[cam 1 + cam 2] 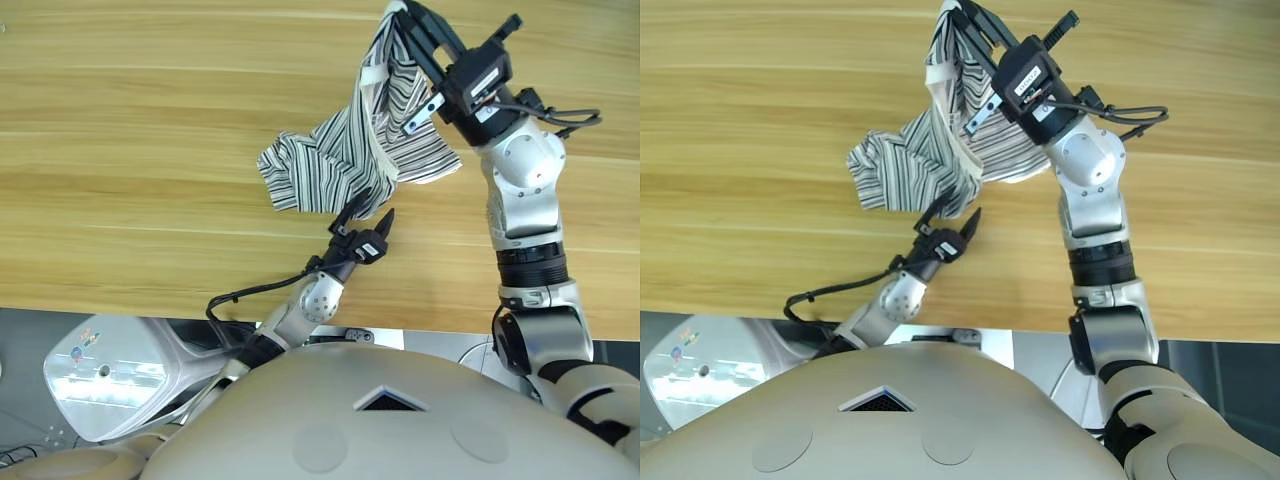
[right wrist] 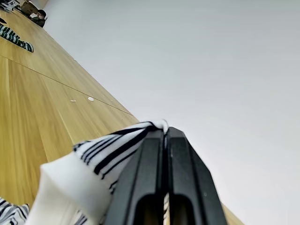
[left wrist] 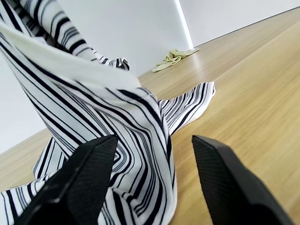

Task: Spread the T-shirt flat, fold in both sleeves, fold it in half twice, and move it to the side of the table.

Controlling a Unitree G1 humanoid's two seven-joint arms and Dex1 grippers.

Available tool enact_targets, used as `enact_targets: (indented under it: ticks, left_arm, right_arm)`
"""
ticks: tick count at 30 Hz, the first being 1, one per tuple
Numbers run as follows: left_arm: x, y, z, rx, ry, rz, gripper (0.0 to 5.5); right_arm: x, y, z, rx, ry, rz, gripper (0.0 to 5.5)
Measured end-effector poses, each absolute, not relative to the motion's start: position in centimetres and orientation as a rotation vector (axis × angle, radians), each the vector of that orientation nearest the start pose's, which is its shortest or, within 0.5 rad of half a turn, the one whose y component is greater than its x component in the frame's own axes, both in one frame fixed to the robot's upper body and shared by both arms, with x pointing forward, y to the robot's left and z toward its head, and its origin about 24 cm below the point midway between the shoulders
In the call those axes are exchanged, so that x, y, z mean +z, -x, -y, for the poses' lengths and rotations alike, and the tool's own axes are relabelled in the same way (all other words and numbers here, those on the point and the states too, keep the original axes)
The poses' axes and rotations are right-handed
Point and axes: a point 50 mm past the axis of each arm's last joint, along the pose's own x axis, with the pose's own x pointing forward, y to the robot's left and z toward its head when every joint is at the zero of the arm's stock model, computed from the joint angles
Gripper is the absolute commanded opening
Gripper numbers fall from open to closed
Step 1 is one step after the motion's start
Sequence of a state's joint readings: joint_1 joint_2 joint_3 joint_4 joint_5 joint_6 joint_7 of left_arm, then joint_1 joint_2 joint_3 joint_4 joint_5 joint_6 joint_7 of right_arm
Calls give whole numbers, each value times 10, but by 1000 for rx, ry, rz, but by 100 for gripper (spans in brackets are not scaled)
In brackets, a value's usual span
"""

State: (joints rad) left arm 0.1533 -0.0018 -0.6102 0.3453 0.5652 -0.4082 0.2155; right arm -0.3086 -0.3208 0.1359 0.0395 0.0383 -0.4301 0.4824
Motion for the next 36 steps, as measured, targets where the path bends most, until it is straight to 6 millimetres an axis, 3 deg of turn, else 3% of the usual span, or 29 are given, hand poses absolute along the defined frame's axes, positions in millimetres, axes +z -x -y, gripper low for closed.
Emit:
enact_targets:
  ticks: [13, 20, 26, 36]
  left_arm:
    - [-24, -161, -11, -556, -422, 115, 295]
    - [-23, -181, -13, -466, -440, 106, 295]
    - [-24, -192, -19, -374, -413, 85, 295]
    - [-23, -189, -15, -378, -389, 113, 129]
  right_arm:
    - [183, -297, 115, 695, 444, 687, 0]
    - [192, -288, 109, 732, 462, 733, 0]
    - [182, -278, 112, 740, 456, 712, 0]
    - [174, -278, 114, 736, 449, 678, 0]
